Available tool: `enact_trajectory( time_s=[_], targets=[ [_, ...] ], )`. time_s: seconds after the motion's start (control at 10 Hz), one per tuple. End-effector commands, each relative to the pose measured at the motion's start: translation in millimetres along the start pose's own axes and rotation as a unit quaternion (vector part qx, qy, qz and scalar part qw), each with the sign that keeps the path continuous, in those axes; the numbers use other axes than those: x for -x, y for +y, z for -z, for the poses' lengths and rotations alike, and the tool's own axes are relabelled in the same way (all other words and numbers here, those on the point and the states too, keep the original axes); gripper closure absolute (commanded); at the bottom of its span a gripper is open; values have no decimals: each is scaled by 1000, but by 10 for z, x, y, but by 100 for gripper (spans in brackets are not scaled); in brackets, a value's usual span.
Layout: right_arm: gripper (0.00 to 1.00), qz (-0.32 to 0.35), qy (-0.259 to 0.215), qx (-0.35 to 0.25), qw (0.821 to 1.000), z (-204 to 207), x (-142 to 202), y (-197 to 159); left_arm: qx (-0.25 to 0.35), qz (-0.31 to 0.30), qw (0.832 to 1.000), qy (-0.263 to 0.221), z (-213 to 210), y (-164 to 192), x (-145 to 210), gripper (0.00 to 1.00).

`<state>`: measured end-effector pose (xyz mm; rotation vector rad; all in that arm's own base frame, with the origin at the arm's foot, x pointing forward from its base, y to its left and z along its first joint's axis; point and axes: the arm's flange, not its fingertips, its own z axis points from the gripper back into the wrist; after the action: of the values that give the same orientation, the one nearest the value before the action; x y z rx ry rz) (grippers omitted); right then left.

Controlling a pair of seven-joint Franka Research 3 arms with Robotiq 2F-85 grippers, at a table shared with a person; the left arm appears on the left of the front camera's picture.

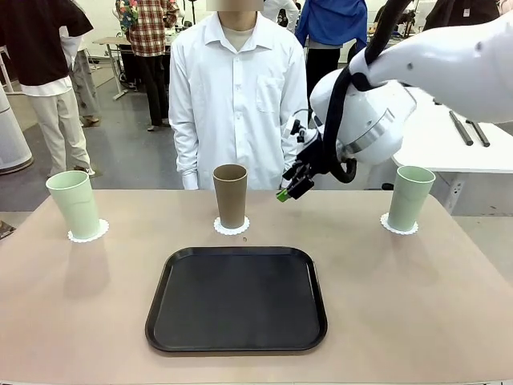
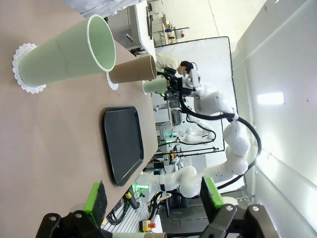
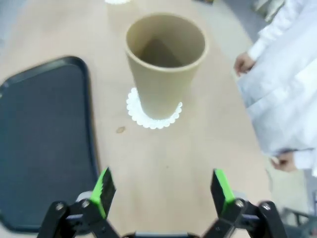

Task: Place coasters on the table and set cups on them.
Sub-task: Take one Reusable plastic cup from the Flat Tray and place it on a coaster set by the human.

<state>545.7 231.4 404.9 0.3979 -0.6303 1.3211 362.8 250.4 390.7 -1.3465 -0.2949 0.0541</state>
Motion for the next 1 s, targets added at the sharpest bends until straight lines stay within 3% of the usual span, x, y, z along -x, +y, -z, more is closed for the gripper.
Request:
enact_trajectory(
  time_s=[0.0,0.2,0.4,0.5,0.6,0.9],
  targets=[
    [0,19,42,26,999,-295,-305,293,0,3,1000,-4,-2,-26,17,0],
    [0,16,58,21,998,-492,-677,538,0,3,1000,-4,-2,-26,17,0],
    [0,19,149,7,989,-506,-922,708,0,3,1000,-4,-2,-26,17,0],
    [0,35,168,-1,985,-466,-1006,690,0,3,1000,-4,-2,-26,17,0],
    [0,9,94,25,995,-546,-825,689,0,3,1000,-4,-2,-26,17,0],
    [0,9,94,25,995,-546,-825,689,0,3,1000,-4,-2,-26,17,0]
  ],
)
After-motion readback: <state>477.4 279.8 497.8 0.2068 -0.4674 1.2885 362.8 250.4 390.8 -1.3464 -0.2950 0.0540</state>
